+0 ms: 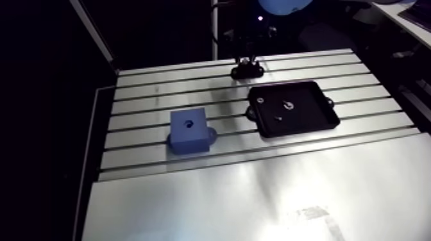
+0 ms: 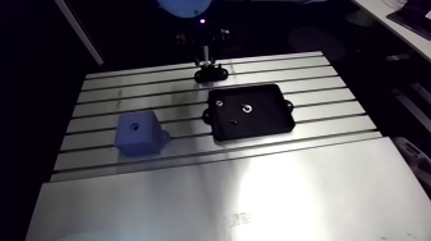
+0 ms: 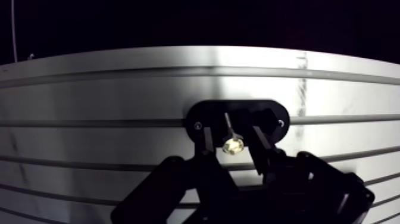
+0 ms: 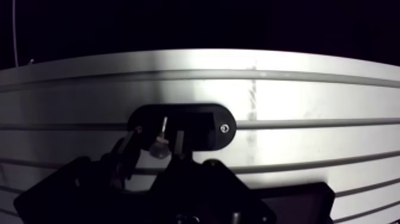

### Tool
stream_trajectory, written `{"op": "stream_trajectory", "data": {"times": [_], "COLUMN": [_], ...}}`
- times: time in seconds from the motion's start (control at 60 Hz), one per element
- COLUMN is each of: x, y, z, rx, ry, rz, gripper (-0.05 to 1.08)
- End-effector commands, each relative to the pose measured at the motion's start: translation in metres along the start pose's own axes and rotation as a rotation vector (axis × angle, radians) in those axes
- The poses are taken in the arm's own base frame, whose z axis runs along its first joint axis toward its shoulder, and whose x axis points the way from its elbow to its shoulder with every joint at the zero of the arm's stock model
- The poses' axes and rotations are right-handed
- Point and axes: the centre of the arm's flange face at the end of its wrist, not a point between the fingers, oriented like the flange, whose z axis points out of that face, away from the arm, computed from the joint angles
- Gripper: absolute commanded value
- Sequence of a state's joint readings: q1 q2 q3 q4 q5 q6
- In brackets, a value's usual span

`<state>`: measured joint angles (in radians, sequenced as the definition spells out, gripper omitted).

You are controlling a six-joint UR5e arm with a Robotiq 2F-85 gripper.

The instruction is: Pick up the M10 bolt and insert it into the hex recess until seated.

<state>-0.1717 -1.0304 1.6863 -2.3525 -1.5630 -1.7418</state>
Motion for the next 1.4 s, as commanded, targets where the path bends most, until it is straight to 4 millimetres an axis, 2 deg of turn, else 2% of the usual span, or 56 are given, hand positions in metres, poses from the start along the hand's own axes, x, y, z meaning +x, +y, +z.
{"op": "stream_trajectory", "data": {"times": [0.017, 1.4], "x": [-0.0002, 0.0001], "y": [0.0002, 0.0009], "z": [0.0005, 0.0031], "rx": [-0.001, 0.003], "ry": [-0.002, -0.005], "rz": [0.0, 0.0], "gripper": [0.56, 0.67]}}
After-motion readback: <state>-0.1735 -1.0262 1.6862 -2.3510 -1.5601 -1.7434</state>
